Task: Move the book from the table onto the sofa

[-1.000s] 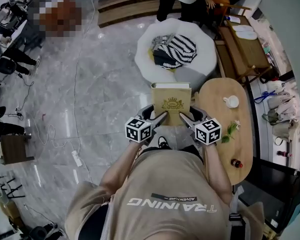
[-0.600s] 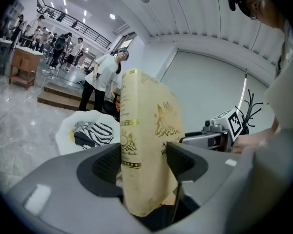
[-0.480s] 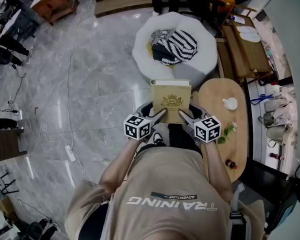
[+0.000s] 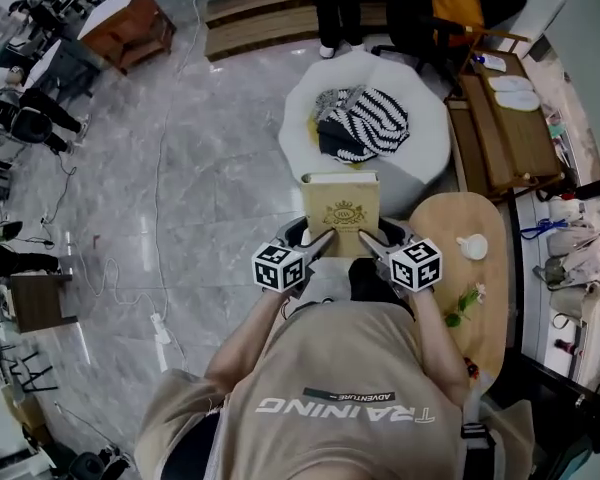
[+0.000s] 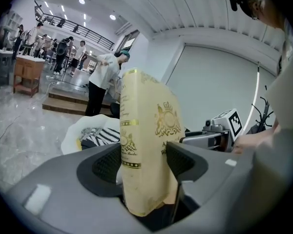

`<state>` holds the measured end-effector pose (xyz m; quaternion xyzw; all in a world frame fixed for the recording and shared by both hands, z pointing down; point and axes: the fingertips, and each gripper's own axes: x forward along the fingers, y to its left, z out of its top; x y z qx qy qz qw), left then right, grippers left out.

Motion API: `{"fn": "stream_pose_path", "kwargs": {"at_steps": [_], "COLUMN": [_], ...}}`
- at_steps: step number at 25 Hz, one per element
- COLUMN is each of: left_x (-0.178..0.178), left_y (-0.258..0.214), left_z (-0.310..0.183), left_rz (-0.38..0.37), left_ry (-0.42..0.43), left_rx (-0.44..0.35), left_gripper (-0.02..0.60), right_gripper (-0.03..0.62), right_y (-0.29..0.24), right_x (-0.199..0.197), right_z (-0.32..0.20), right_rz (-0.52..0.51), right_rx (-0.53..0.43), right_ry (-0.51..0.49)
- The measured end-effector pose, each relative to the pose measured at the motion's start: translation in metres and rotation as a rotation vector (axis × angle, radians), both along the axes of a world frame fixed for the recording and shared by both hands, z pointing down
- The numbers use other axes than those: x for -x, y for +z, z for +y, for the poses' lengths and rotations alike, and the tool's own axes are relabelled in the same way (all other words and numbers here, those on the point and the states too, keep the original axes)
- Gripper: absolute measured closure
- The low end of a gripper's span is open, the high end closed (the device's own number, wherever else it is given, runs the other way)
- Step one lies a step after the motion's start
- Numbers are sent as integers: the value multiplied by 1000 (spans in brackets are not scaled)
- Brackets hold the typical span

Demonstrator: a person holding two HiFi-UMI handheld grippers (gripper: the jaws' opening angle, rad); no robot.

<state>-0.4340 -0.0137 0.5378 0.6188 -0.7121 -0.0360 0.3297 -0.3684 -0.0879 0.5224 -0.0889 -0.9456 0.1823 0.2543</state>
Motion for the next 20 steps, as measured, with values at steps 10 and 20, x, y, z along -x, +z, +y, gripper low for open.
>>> {"fn": "stream_pose_path", "kwargs": {"at_steps": [10, 20], "left_x": [48, 68], "left_y": [-15, -8], "left_z": [-103, -152], "left_rz": [-61, -48], "left_ry": [-7, -18], "left_rx": [48, 61], "left_gripper": [287, 287], "right_gripper": [382, 382], "right_y": [-8, -1], "right_x": [49, 69], "right_z": [-104, -153], "right_rz": [-48, -32], "right_rx": [43, 53], "right_ry": [-8, -16]}}
